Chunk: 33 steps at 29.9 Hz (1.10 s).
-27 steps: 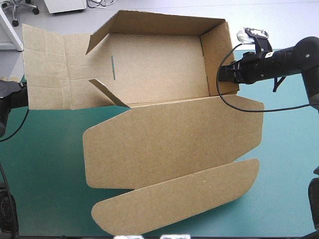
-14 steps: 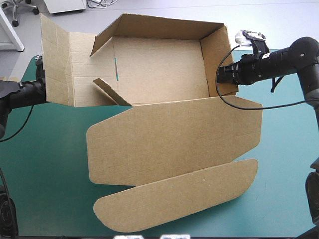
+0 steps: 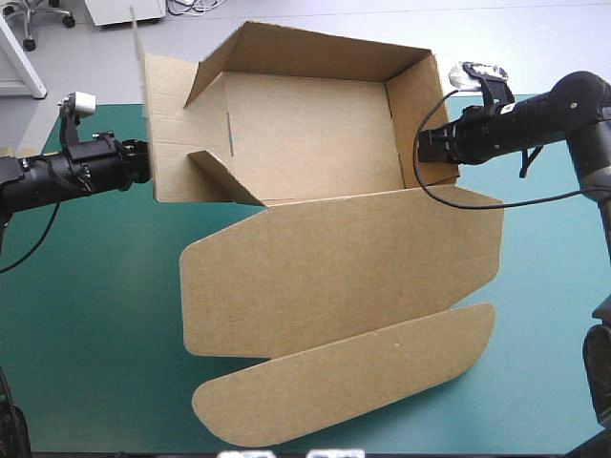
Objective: Fold the box
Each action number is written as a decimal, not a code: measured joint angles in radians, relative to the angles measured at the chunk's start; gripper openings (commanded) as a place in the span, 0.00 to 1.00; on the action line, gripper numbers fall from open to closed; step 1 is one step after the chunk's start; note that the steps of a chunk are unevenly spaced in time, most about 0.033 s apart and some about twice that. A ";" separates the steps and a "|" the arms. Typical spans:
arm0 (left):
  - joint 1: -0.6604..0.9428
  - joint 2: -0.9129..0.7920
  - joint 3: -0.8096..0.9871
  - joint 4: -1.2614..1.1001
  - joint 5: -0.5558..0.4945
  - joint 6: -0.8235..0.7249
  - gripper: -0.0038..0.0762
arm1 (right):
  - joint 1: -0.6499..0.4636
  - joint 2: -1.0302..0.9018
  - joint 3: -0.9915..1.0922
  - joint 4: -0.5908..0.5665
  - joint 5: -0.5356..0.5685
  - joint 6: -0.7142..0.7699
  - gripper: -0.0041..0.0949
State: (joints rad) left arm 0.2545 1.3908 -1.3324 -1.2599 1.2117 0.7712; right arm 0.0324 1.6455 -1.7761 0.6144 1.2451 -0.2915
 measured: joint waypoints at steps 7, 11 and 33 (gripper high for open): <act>-0.003 -0.014 -0.003 0.012 0.002 0.000 0.03 | 0.003 0.001 0.000 -0.025 0.000 0.006 0.03; -0.032 -0.014 -0.003 0.023 0.001 -0.001 0.03 | 0.027 0.001 0.000 -0.029 0.000 0.011 0.03; -0.083 -0.014 -0.069 0.031 0.011 -0.034 0.03 | 0.054 0.001 0.000 -0.065 0.000 0.028 0.03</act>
State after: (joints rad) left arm 0.1713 1.3770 -1.4012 -1.2288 1.2228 0.7371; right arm 0.0865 1.6466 -1.7761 0.5494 1.2451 -0.2631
